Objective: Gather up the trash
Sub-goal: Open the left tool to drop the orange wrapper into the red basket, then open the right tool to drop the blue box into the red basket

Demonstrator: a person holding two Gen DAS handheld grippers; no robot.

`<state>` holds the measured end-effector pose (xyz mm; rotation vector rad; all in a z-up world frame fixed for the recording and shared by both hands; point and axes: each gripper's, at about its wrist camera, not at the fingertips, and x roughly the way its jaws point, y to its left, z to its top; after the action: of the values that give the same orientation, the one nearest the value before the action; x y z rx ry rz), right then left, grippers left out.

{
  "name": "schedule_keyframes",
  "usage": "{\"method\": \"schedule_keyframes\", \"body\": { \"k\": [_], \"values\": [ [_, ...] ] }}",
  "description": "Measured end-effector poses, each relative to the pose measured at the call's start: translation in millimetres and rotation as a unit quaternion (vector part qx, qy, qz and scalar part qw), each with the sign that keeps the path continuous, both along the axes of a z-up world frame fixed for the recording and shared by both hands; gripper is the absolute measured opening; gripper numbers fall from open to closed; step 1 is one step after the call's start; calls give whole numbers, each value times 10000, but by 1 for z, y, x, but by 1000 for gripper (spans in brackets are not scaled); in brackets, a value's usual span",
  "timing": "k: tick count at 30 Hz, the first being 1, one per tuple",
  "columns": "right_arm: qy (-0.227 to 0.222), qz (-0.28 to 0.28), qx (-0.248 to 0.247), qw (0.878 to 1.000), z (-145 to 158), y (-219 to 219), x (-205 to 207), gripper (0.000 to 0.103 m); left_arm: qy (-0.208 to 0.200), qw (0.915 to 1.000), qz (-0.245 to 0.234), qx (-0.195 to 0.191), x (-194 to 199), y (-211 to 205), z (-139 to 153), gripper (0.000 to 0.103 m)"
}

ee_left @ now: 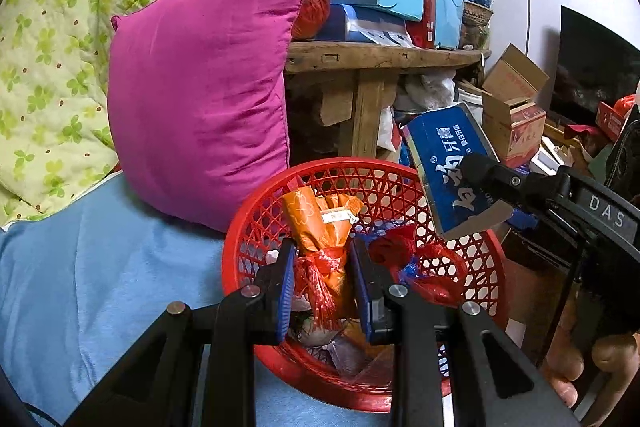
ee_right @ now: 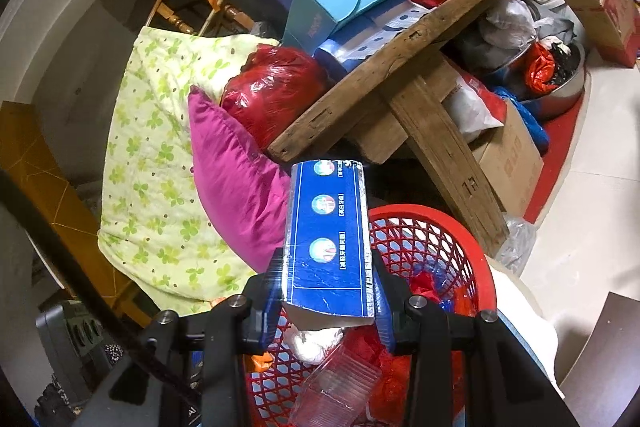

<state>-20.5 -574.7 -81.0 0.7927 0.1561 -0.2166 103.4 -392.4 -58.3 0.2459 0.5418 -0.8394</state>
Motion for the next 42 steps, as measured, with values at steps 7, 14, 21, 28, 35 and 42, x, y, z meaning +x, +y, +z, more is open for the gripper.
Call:
{"method": "schedule_keyframes", "body": {
  "k": [7,14,21,28,35,42],
  "values": [
    [-17,21,-35,10000,2,5,2,42,-17,10000,-22,-59,-1,4,0,35],
    [-17,78,-33,10000,3,9,8,42,-155,9998,-6,-146,-5,11,4,51],
    [43,133,-106,9998,4,15,13,42,-277,9994,192,-111,-4,21,4,61],
    [130,148,-273,9994,6,19,18,42,-136,9993,343,-90,2,31,0,65],
    [167,142,-272,9994,5,18,19,42,93,9988,459,-143,10,48,-9,67],
    [190,139,-268,9994,5,18,18,42,173,9976,651,-150,9,66,-20,67]
  ]
}}
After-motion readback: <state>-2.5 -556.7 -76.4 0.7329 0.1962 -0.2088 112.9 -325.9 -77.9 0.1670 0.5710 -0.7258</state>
